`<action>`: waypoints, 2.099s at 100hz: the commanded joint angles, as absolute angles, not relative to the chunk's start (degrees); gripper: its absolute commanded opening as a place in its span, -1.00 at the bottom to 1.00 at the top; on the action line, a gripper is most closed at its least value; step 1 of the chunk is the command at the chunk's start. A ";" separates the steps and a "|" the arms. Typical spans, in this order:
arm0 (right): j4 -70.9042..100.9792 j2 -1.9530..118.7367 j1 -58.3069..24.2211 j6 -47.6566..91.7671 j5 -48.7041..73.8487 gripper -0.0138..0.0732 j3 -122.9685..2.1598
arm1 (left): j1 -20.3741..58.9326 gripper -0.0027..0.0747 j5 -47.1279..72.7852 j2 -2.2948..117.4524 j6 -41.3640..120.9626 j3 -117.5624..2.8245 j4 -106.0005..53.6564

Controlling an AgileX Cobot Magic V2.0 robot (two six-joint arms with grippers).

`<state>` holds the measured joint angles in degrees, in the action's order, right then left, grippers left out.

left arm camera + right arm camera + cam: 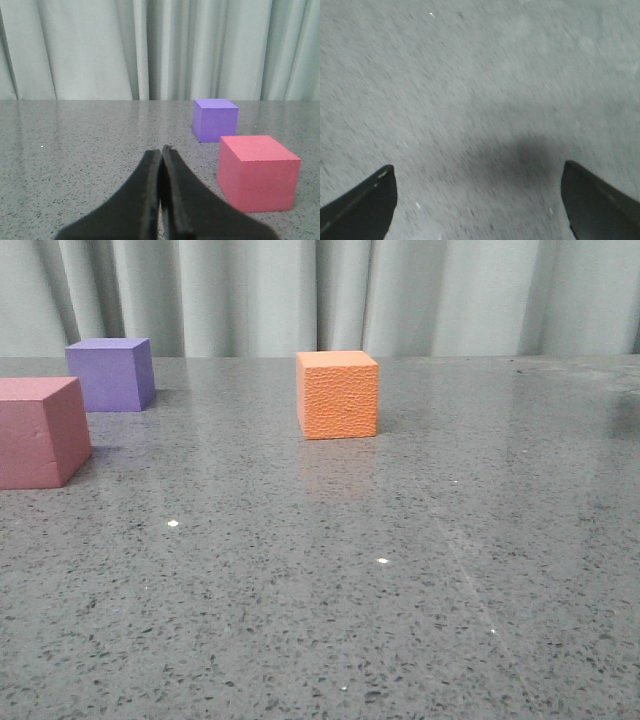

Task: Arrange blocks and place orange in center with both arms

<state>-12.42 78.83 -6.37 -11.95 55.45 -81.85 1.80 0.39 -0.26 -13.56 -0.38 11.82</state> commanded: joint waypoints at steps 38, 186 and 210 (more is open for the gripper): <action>-11.88 51.85 -3.53 -11.14 47.28 0.82 -50.02 | 1.65 -0.98 -3.97 -2.09 -13.56 2.87 11.39; -11.72 27.18 -3.64 -11.14 22.45 -0.84 -32.71 | 1.65 -0.98 -3.97 -2.09 -13.56 2.87 11.39; -7.31 12.68 -3.64 -11.14 6.12 -0.84 -15.93 | 1.65 -0.98 -3.97 -2.09 -13.56 2.87 11.39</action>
<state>-8.33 16.65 -3.74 -11.55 14.88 -18.88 1.80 0.39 -0.26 -13.56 -0.38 11.82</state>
